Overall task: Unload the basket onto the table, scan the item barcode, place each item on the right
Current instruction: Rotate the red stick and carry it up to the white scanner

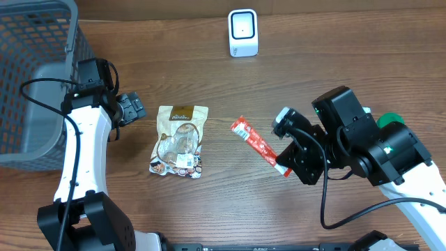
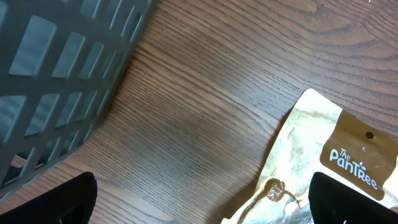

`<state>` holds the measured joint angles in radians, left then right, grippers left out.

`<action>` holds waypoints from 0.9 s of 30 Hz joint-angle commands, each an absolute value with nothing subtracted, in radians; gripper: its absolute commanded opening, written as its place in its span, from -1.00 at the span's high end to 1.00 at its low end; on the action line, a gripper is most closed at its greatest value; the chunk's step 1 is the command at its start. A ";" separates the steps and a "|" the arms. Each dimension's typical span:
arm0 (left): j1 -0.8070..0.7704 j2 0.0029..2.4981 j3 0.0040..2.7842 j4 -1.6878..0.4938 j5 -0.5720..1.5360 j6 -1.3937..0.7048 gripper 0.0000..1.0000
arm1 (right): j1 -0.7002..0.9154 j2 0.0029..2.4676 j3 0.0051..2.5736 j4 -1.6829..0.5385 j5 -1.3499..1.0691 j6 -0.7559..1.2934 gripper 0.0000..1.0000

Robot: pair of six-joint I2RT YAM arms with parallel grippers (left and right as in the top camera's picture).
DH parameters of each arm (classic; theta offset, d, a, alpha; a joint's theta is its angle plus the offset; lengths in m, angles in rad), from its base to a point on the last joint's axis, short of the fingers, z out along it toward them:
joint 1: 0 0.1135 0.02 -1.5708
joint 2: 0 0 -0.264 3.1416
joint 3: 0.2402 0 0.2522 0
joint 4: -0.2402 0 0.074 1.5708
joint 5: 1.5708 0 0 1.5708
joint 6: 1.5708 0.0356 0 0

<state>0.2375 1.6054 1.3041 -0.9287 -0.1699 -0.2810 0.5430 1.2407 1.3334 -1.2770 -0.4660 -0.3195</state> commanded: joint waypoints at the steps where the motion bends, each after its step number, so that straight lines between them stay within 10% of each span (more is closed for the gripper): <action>1: 0.235 1.597 1.310 -0.930 -0.183 -0.270 -1.00 | 0.538 1.235 1.336 -1.290 -0.552 -0.455 0.93; 16: 0.235 1.597 1.310 -0.930 -0.183 -0.270 -1.00 | 0.537 1.237 1.336 -1.285 -0.493 -0.450 0.93; 27: 0.235 1.597 1.310 -0.930 -0.183 -0.270 -0.99 | 0.537 1.332 1.336 -1.057 0.031 -0.192 0.93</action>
<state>0.2375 1.6054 1.3041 -0.9287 -0.1699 -0.2810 0.5426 1.2995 1.3331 -1.1080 -0.1471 -0.2451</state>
